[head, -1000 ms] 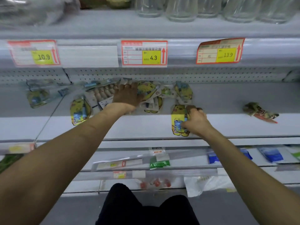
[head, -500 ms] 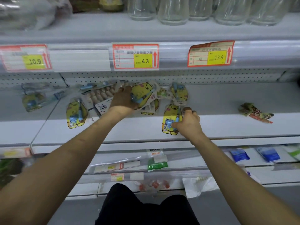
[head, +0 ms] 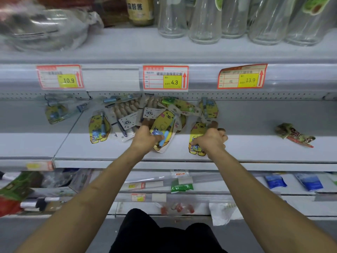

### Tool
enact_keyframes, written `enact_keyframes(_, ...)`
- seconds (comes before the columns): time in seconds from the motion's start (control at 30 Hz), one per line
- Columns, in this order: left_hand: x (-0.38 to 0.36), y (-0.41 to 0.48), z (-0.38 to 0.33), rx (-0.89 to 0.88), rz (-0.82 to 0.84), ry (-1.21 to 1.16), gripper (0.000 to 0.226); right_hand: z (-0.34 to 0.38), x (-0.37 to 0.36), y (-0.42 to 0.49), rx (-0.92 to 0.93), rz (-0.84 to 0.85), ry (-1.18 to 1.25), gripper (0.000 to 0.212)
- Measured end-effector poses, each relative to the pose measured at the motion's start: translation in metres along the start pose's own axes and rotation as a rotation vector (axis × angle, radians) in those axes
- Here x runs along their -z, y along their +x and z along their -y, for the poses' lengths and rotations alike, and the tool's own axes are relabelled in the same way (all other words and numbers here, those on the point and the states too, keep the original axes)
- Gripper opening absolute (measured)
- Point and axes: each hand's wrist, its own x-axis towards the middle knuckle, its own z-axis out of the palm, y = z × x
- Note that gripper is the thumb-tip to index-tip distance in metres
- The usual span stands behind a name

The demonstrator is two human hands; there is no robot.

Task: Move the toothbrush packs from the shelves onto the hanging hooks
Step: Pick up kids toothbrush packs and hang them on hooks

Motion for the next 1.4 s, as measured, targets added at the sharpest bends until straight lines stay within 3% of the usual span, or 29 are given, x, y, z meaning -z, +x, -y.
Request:
enact_keyframes(0.13, -0.003, -0.004, 0.007, 0.02, 0.047, -0.108, 0.061, -0.008, 0.008, 0.005, -0.027, 0.008, 0.194, 0.08)
enact_keyframes(0.23, -0.01, -0.009, 0.004, 0.054, 0.029, -0.163, 0.035, -0.016, 0.011, 0.006, -0.015, -0.007, 0.389, 0.081)
enact_keyframes(0.33, -0.018, -0.011, 0.004, 0.053, 0.006, -0.237, 0.025, -0.019, 0.012, 0.004, -0.027, -0.028, 0.402, 0.072)
enact_keyframes(0.43, -0.02, -0.014, 0.003, 0.132, -0.004, -0.305, 0.027, -0.016, 0.011, 0.001, -0.035, -0.053, 0.448, 0.066)
enact_keyframes(0.7, -0.024, -0.019, 0.005, 0.201, 0.021, -0.352, 0.027, -0.007, -0.005, 0.004, -0.141, -0.077, 0.985, 0.055)
enact_keyframes(0.9, -0.023, -0.014, 0.01, 0.233, 0.035, -0.4, 0.023, -0.012, -0.011, 0.0, -0.07, -0.017, 1.079, 0.049)
enact_keyframes(1.07, -0.022, -0.013, 0.011, 0.252, 0.05, -0.437, 0.031, -0.008, -0.019, -0.011, 0.016, 0.171, 0.991, 0.07)
enact_keyframes(1.27, -0.019, -0.017, 0.016, 0.249, 0.062, -0.492, 0.026, -0.007, -0.019, -0.017, -0.045, 0.167, 0.989, 0.11)
enact_keyframes(1.4, -0.013, -0.023, 0.019, 0.252, 0.091, -0.543, 0.019, -0.012, -0.009, -0.024, -0.139, 0.199, 1.057, 0.099)
